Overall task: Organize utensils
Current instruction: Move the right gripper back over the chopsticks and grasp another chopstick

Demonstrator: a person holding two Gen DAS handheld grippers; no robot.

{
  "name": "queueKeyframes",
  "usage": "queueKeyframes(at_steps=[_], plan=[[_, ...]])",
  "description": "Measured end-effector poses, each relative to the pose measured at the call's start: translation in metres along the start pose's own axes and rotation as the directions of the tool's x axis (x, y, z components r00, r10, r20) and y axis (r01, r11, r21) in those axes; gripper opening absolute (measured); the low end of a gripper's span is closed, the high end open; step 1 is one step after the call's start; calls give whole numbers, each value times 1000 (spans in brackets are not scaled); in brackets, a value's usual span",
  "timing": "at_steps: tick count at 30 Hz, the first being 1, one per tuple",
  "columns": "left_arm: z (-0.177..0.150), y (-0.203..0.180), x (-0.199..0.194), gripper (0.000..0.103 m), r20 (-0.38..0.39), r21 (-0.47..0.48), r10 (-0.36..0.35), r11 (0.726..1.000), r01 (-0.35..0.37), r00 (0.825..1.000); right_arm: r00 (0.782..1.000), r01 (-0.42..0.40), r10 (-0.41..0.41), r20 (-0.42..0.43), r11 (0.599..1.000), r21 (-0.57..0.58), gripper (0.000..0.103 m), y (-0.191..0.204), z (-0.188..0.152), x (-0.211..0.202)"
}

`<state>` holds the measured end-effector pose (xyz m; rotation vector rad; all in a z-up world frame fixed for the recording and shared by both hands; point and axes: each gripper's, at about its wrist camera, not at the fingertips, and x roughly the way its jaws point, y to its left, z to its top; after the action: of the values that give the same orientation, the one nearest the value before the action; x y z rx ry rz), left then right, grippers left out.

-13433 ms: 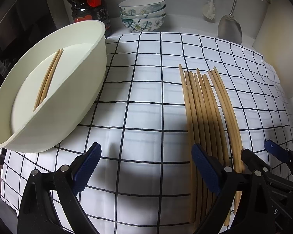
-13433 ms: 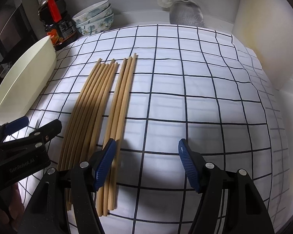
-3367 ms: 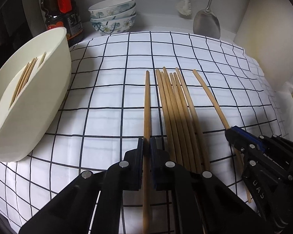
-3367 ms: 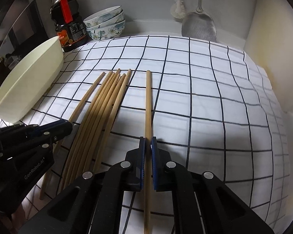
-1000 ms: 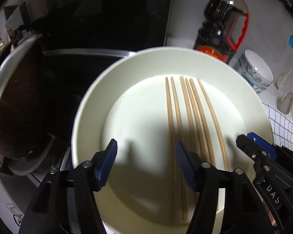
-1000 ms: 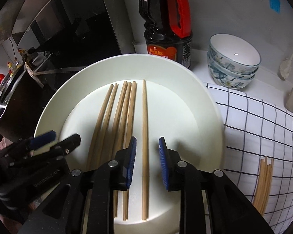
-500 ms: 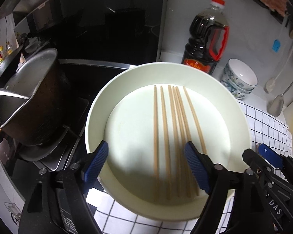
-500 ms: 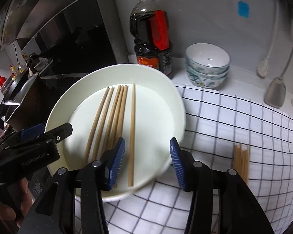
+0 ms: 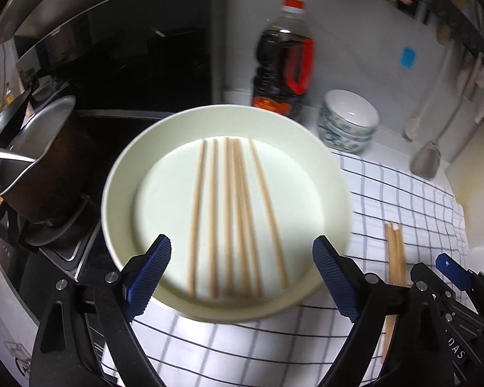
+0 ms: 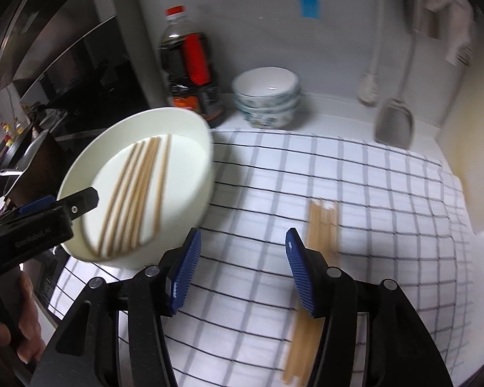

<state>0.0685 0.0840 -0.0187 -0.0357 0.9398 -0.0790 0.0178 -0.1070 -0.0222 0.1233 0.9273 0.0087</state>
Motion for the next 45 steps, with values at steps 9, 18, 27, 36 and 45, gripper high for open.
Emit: queueKeyframes(at_steps=[9,18,27,36,45], plan=[[-25,-55,-2,90,-27,73,-40,996,41,999,997,72,-70,-16,994,83,53,-60,-33,-16],[-52,-97,9,93,-56,119,-70,990,76,996,994,108,-102,-47,985,135,54,-101,-68,-14],[-76,-120,30,93,-92,182,-19,983,35,996,992,108,-98,-77,983,145,54,-117,-89,9],[-86,-133,42,93,-99,197,-8,980,27,995,992,108,-97,-79,983,147,54,-123,-93,22],[-90,-139,54,93,-111,199,2,980,20,994,993,103,-92,-79,983,152,54,-125,-94,35]])
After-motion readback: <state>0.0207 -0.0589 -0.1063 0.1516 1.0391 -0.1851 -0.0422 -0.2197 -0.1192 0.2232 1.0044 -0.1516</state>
